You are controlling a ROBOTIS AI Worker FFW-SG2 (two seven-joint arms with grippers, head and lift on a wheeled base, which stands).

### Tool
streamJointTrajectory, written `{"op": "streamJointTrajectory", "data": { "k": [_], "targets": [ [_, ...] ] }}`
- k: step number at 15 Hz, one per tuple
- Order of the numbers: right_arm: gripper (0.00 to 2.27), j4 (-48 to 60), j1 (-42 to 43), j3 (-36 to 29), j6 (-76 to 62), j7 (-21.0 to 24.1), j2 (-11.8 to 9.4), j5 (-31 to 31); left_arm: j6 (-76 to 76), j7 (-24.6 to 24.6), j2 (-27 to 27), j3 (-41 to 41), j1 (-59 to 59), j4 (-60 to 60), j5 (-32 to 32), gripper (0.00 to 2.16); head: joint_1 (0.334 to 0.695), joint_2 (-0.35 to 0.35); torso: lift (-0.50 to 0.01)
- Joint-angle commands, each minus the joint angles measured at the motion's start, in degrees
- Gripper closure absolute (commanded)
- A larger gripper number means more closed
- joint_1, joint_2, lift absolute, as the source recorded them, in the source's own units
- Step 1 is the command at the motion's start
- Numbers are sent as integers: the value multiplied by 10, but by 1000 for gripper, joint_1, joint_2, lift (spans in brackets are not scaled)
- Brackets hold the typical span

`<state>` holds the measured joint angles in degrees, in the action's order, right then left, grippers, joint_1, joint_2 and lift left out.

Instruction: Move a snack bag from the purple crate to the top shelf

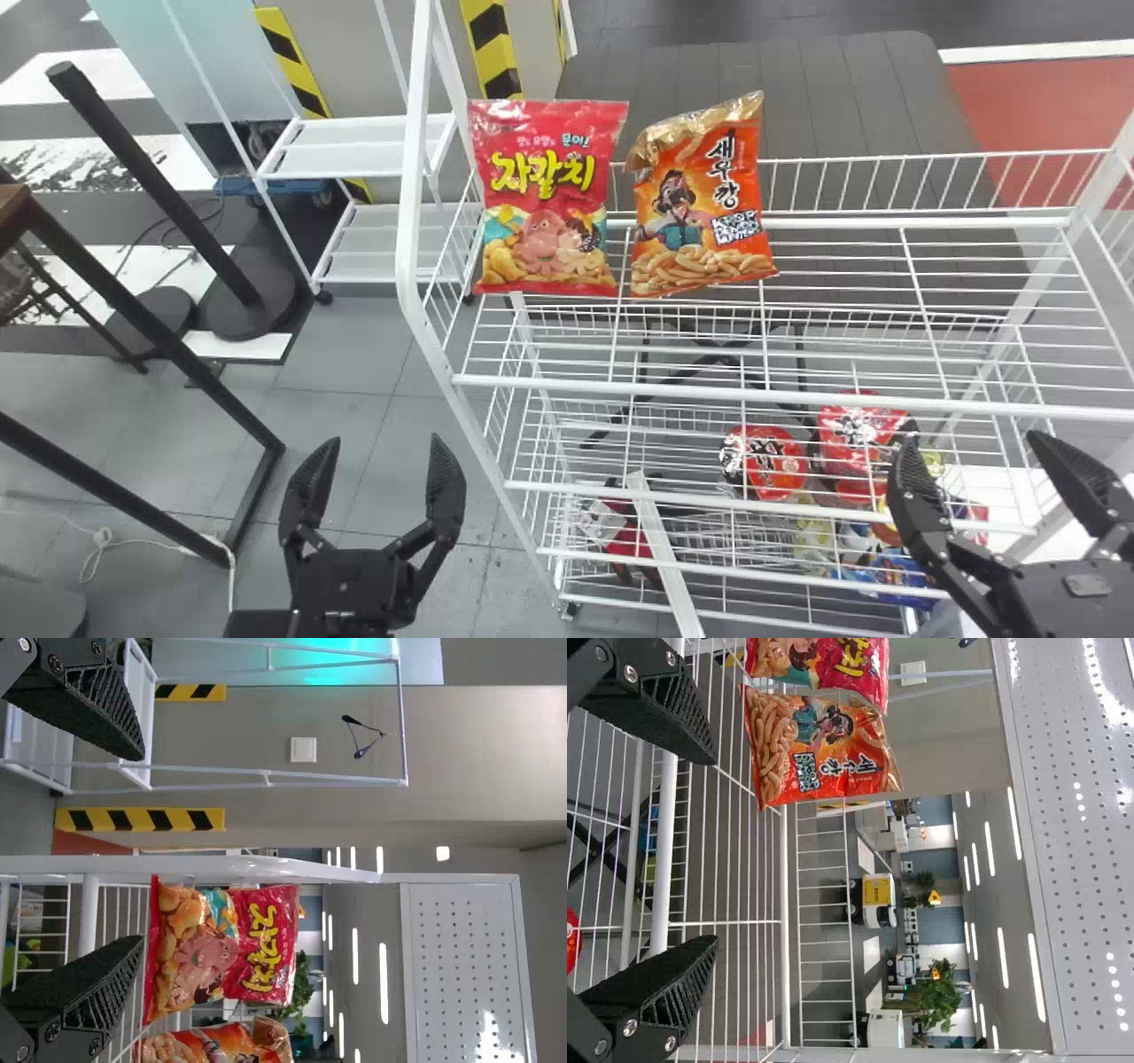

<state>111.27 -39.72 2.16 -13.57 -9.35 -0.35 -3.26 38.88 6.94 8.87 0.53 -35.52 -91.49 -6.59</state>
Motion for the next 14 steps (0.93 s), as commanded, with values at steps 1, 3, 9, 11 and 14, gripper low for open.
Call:
{"op": "streamJointTrajectory", "data": {
  "k": [1, 3, 9, 11, 14],
  "targets": [
    [110, 0, 0, 0, 0, 1, 0, 1, 0, 0, 0, -1, 0, 0, 0, 80, 695, 199, 0],
    [110, 1, -1, 0, 0, 2, 0, 4, 0, 0, 0, -1, -2, 0, 0, 80, 695, 199, 0],
    [110, 2, -4, 5, 0, 14, -2, 12, -3, 0, 1, -4, -3, -1, 4, 80, 695, 194, 0],
    [110, 3, -4, 7, 0, 14, -2, 14, -3, 0, 1, -4, -4, -1, 4, 80, 695, 193, 0],
    [110, 3, -4, 10, 0, 16, -2, 18, -5, -1, 2, -4, -4, 0, 4, 80, 695, 197, 0]
  ]
}}
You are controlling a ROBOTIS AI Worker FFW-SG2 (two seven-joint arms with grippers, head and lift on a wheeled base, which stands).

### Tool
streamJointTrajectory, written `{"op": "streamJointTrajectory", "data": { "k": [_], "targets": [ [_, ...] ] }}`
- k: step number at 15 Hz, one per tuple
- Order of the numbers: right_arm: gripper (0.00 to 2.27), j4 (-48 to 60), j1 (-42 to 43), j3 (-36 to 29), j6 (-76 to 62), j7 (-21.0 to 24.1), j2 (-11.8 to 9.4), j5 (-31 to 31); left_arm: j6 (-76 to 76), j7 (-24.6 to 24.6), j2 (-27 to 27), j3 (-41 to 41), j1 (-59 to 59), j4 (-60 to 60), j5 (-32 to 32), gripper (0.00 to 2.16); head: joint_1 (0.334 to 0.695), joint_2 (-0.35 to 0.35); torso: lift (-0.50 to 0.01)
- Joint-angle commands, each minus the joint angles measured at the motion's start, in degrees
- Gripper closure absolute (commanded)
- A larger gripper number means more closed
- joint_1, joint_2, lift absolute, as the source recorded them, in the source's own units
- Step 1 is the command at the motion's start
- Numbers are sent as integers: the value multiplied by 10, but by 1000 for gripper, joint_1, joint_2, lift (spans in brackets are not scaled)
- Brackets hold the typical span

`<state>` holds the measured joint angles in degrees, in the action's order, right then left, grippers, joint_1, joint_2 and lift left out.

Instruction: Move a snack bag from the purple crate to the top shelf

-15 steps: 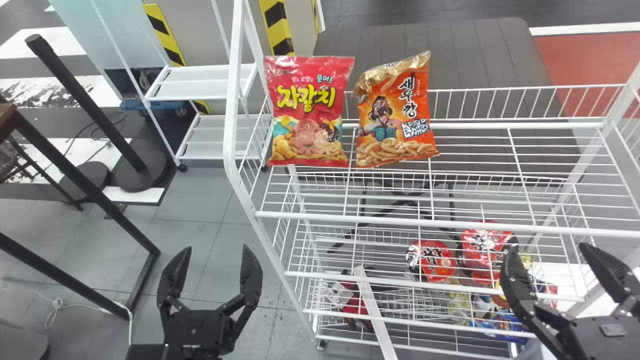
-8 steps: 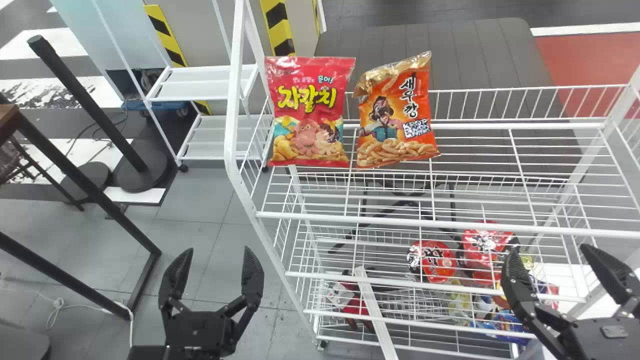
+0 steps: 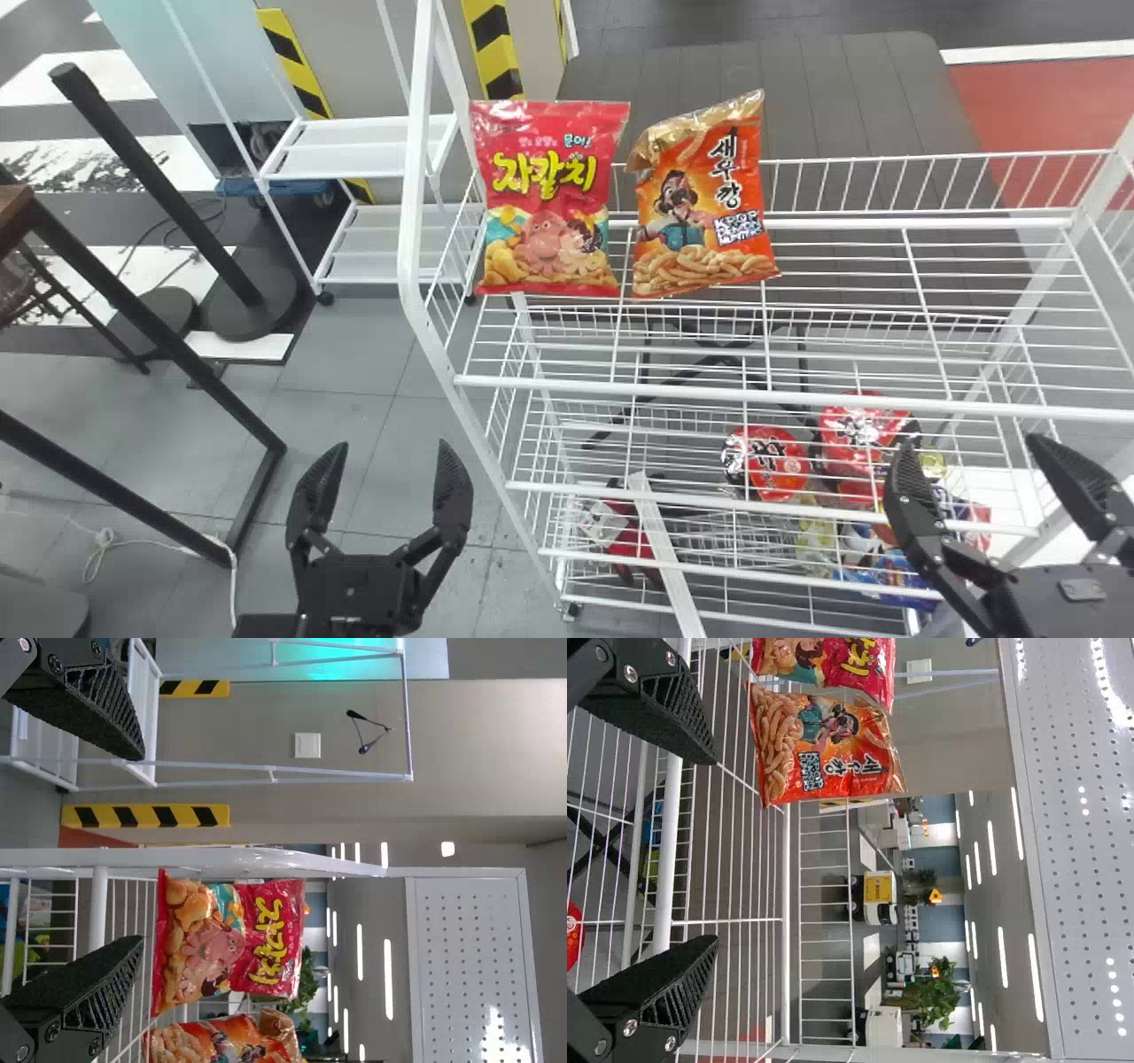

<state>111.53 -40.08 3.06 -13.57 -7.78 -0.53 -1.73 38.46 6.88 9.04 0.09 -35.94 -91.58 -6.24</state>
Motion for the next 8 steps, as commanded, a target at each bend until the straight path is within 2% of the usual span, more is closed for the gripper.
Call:
{"op": "streamJointTrajectory", "data": {
  "k": [1, 8],
  "targets": [
    [110, 0, 0, 2, 0, 2, 0, 4, 1, 1, 1, 0, -1, 0, -1, 80, 695, 198, 0],
    [107, 3, 1, 26, 4, 15, 2, 30, 1, 0, 5, -1, -4, -4, -5, 80, 695, 229, 0]
  ]
}}
